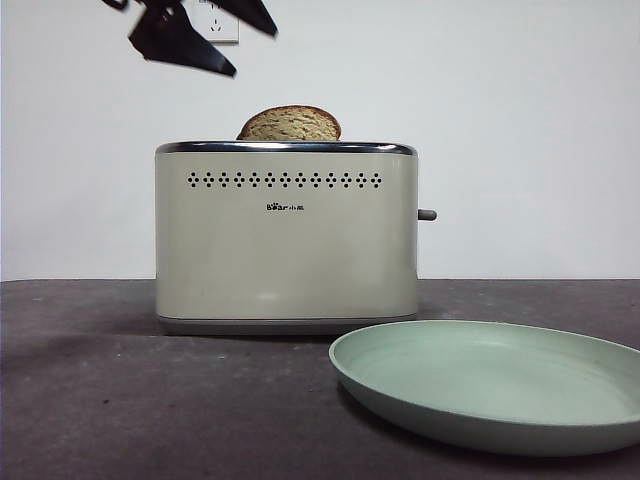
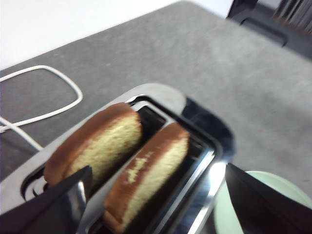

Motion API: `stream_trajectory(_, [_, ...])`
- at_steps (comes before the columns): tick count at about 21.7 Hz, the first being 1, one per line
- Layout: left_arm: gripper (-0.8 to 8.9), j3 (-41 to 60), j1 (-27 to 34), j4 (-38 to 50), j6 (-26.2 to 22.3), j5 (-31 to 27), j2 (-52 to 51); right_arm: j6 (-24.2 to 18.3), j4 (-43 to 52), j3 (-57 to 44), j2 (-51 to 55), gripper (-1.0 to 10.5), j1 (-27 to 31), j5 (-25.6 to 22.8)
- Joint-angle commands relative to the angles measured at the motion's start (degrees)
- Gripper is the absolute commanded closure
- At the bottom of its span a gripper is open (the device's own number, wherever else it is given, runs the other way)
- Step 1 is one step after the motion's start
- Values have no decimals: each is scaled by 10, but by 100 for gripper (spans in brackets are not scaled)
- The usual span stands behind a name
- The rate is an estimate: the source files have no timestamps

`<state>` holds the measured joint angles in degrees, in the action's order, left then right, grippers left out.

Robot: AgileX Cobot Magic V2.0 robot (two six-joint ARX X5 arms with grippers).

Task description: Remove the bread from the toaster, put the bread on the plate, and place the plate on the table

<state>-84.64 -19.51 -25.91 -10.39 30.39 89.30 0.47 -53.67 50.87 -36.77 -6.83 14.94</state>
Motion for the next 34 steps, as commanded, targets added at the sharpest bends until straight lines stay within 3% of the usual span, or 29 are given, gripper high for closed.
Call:
stream_trajectory(1, [370,-21,-11,6,-38,-19,28,8,-2,10,-3,537,-2,0])
stream_trajectory(7, [370,-21,-26,33,-66,-53,60,8,-8,10,-2,538,-2,0])
stream_trajectory(15, [388,-21,-38,46,-70,-56,98,8,-10,10,-2,544,-2,0])
stream_trajectory(18, [471,-21,-42,47,-69,-56,98,8,-10,10,-2,544,-2,0])
stream_trajectory(22, [714,-21,-42,36,-67,-56,98,8,-10,10,-2,545,-2,0])
stream_trajectory(24, [778,-21,-42,36,-68,-56,98,8,-10,10,-2,545,-2,0])
stream_trajectory(34, [807,-66,-41,31,-67,-55,77,8,-10,10,-2,545,-2,0])
